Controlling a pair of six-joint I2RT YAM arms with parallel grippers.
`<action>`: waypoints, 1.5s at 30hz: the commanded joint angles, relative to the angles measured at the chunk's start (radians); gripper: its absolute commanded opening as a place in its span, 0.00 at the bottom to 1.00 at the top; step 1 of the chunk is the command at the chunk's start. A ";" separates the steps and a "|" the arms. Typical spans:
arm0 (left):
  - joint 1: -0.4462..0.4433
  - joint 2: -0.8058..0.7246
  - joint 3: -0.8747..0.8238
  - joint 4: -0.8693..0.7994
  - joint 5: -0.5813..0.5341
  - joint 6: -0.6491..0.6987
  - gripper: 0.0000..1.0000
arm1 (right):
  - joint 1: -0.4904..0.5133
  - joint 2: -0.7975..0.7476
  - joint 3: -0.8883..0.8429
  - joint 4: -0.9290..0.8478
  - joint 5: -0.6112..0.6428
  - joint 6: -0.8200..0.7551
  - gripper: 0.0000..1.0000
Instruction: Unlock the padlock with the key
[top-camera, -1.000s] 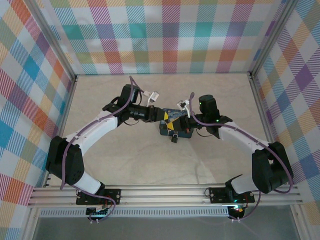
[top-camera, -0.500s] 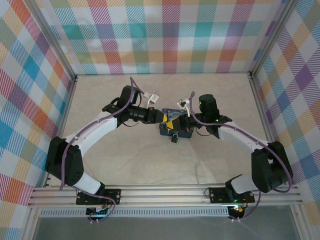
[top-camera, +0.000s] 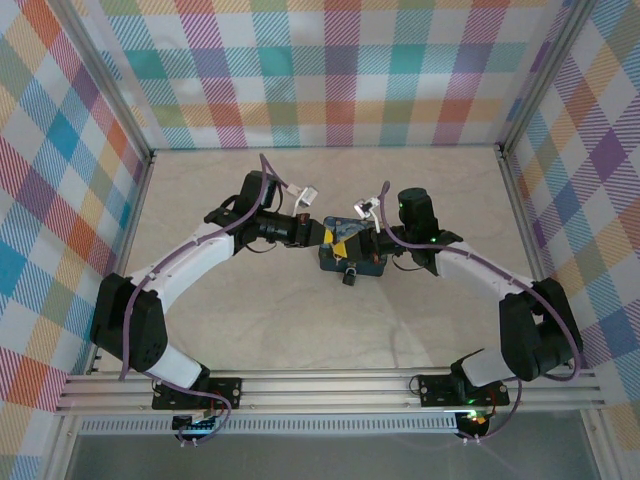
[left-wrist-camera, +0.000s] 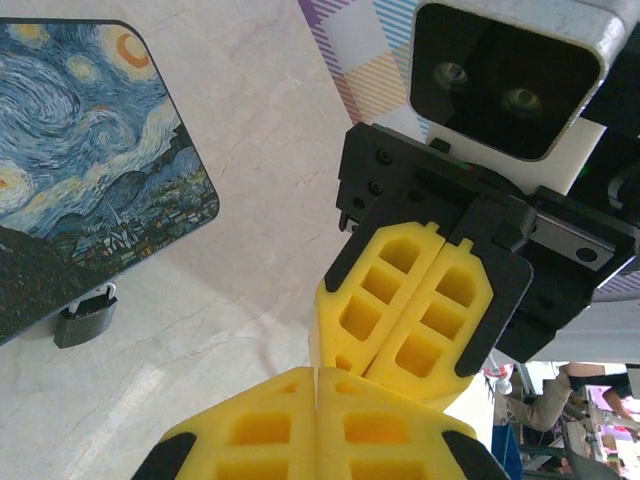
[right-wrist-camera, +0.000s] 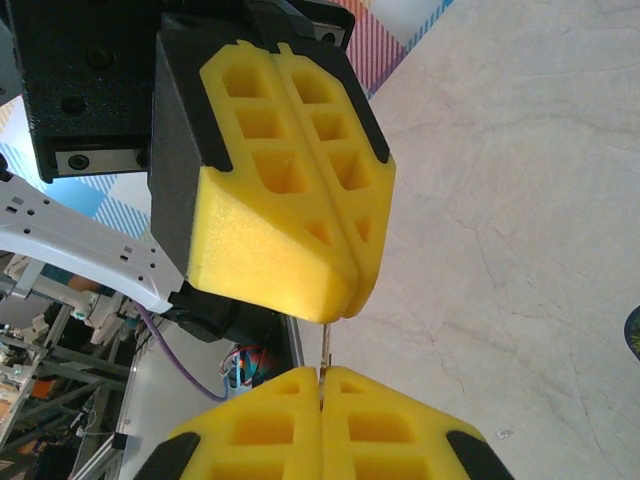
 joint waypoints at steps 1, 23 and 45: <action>-0.012 -0.025 -0.011 0.034 -0.015 -0.018 0.00 | -0.013 0.013 0.027 0.058 -0.027 0.028 0.09; 0.003 -0.048 -0.084 0.264 -0.167 -0.309 0.00 | -0.032 0.034 -0.167 0.648 0.205 0.557 0.49; 0.032 -0.077 -0.076 0.267 -0.172 -0.310 0.00 | 0.017 0.073 -0.184 0.752 0.195 0.648 0.44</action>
